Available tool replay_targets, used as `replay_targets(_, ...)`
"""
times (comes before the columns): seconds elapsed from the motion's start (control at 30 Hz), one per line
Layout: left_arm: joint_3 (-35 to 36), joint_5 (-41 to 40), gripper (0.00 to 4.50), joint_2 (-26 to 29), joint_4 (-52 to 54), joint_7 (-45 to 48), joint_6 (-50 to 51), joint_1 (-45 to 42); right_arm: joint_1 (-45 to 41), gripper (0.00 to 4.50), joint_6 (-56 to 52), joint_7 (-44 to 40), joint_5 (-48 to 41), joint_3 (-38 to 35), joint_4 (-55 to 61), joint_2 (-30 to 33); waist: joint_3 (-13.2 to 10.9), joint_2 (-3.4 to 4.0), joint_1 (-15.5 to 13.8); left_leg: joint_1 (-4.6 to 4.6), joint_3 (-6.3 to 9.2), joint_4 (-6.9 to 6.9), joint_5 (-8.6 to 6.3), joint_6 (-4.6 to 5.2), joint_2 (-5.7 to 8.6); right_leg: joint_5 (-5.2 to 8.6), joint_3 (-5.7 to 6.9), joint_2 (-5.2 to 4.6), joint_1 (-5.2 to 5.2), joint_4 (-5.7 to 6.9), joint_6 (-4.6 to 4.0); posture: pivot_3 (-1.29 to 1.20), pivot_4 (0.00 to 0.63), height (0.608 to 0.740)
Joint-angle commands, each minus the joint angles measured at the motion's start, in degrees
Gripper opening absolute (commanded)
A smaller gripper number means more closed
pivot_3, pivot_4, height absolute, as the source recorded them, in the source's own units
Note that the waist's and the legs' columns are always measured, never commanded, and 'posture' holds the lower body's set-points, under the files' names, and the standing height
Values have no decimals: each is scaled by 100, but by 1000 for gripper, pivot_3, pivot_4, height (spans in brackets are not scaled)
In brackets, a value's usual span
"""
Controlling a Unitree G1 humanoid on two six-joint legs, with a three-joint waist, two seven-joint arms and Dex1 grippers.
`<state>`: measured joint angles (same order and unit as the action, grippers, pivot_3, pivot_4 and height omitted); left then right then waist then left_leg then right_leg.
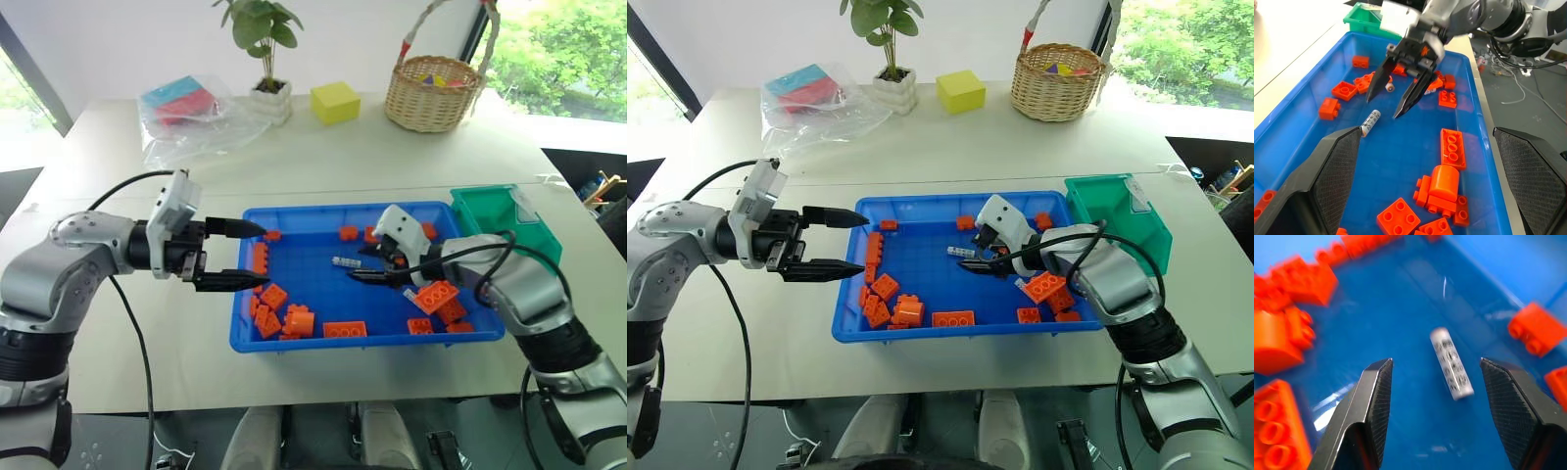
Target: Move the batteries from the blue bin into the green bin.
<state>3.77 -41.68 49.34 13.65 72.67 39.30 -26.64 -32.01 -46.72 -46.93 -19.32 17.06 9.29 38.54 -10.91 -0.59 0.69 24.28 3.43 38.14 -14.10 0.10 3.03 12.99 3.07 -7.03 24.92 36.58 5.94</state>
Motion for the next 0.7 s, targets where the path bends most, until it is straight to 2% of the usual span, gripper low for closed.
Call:
replay_targets(0.03,185,-39,4500,62,158,-39,-80,22,-170,2877,285,-64,207,57,-236,-125,0,0,3,0,0,0,0,0,0,0,0,0,1,1,0,0,150,702)
replay_targets(0.2,209,-69,4500,53,179,-87,-77,49,-201,2877,474,-8,527,147,-693,-313,0,0,2,-1,-1,0,0,-1,0,0,-1,0,0,2,0,0,150,702)
replay_targets(0.3,216,-85,4500,42,178,-106,-74,52,-178,1997,505,39,602,76,-790,-418,0,0,2,-7,0,0,0,-1,0,-1,0,1,-5,2,0,0,150,702)
replay_targets(0.43,181,-53,4500,42,134,-84,-109,22,-81,50,317,-3,489,-108,-452,-387,0,0,-3,-9,0,0,0,-1,0,0,0,1,-6,3,0,0,150,702)
replay_targets(0.53,142,-4,4500,39,102,-62,-159,6,8,67,34,81,320,-452,-35,-309,0,0,-9,-9,1,0,0,-1,0,0,0,1,-6,3,0,0,150,702)
replay_targets(0.7,119,10,4500,6,16,-69,-201,-69,97,67,-586,418,15,-1884,490,259,-1,1,-40,-7,1,0,0,-1,2,0,-1,0,-8,2,0,0,150,702)
